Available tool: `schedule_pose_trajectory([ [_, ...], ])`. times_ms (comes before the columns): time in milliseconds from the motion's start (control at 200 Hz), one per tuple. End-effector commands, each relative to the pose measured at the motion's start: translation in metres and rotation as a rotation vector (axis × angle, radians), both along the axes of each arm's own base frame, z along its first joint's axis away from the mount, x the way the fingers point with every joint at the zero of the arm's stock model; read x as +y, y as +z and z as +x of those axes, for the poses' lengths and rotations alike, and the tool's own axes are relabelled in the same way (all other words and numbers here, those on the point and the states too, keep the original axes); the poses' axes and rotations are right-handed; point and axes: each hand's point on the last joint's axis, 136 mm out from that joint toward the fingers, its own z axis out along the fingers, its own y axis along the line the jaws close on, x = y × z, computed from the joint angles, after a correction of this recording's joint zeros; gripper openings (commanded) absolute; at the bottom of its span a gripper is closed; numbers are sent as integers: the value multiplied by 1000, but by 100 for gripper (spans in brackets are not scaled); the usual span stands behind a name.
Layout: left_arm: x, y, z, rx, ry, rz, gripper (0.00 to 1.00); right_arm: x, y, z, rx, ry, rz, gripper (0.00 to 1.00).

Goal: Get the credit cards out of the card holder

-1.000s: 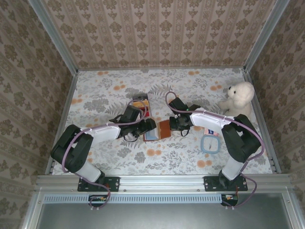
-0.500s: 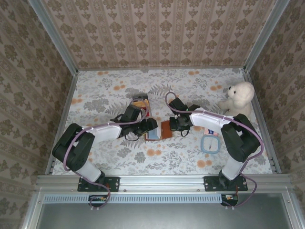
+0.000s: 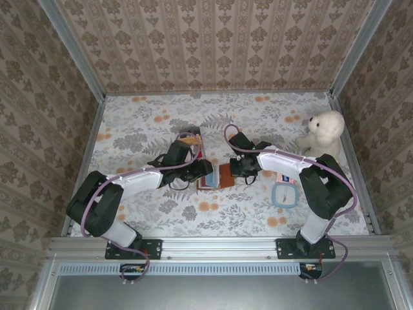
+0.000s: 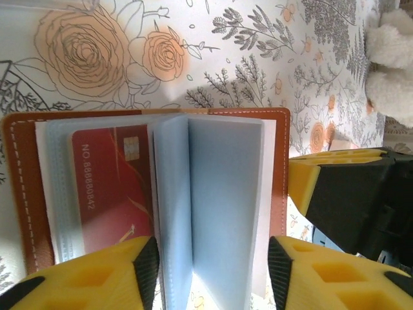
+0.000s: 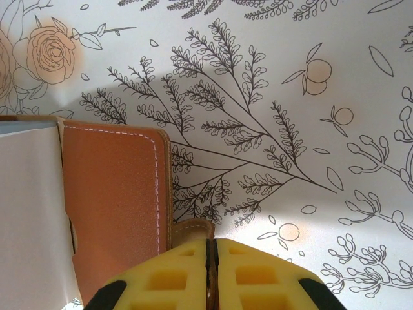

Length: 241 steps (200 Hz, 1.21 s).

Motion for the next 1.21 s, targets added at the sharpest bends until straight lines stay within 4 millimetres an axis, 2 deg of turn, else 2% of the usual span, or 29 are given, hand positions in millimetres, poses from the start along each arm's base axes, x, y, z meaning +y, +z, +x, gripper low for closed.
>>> schedule_pose_trajectory([
  [0,-11,15,-1,-40,-45,-47,46,4,3,-1,14,11,22,11],
  [180,-20,12,-3,-32,-68,-56,40,9,5,-1,11,18,52,11],
  [525,-41,8,-5,-19,-114,-95,40,20,3,-2,24,39,101,10],
  [715,-48,6,-5,-15,-133,-113,42,18,1,-1,23,41,96,10],
  [900,-44,9,-2,-28,-115,-103,42,11,1,2,15,34,65,10],
  [995,-37,13,0,-43,-92,-94,42,3,5,4,5,25,31,14],
  [1155,-16,13,6,-56,-36,-39,41,-1,35,12,-74,17,34,28],
  [1200,-12,12,7,-57,-24,-27,40,-4,42,8,-76,20,33,31],
])
